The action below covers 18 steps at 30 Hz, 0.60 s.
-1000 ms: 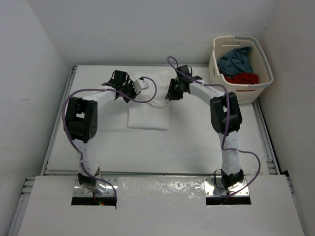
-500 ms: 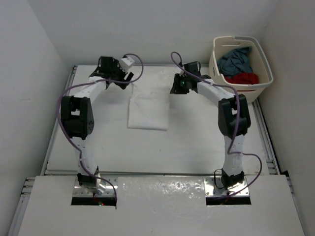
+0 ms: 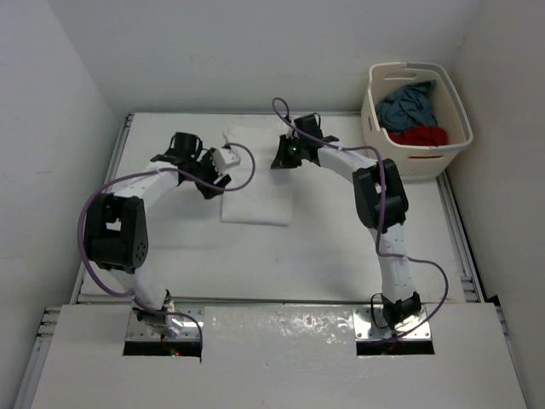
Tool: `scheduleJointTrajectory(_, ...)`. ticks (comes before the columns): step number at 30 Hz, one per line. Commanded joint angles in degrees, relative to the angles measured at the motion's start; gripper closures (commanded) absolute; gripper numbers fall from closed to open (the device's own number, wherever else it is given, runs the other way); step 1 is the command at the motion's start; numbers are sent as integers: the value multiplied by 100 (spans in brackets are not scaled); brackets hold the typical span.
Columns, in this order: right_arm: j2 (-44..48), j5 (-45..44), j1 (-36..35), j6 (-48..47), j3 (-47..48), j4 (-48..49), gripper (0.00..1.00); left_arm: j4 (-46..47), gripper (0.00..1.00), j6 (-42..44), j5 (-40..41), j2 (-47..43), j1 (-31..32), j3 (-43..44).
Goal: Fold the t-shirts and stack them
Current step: Fold the folded rectangular tshirt in 1/3 of the way
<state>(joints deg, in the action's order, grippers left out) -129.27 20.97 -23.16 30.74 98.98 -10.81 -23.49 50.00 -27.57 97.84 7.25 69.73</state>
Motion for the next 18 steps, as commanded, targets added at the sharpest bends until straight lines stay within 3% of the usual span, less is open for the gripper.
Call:
scheduleJointTrajectory(1, -466, -67, 30, 484, 655, -149, 100, -621, 38, 1202, -91, -380, 321, -450)
scheduleJointTrajectory(3, -895, 20, 31, 643, 903, -97, 100, -815, 36, 1494, 6, -398, 523, -592)
scheduleJointTrajectory(5, -1160, 74, 31, 837, 1254, -140, 100, -755, 27, 1828, 243, -406, 742, -838)
scheduleJointTrajectory(11, -1286, -94, 66, 653, 1599, -291, 100, -472, 24, 2364, 516, -380, 980, -1252)
scheduleJointTrajectory(14, -741, -119, 75, 416, 1370, -360, 84, -281, 24, 2523, 630, -328, 998, -1401)
scheduleJointTrajectory(15, -566, -137, 66, 241, 1222, -421, 62, -219, 24, 2558, 700, -310, 1007, -1479)
scheduleJointTrajectory(18, 365, -391, 66, -32, 460, -755, 35, 10, 25, 2498, 718, -274, 1033, -1629)
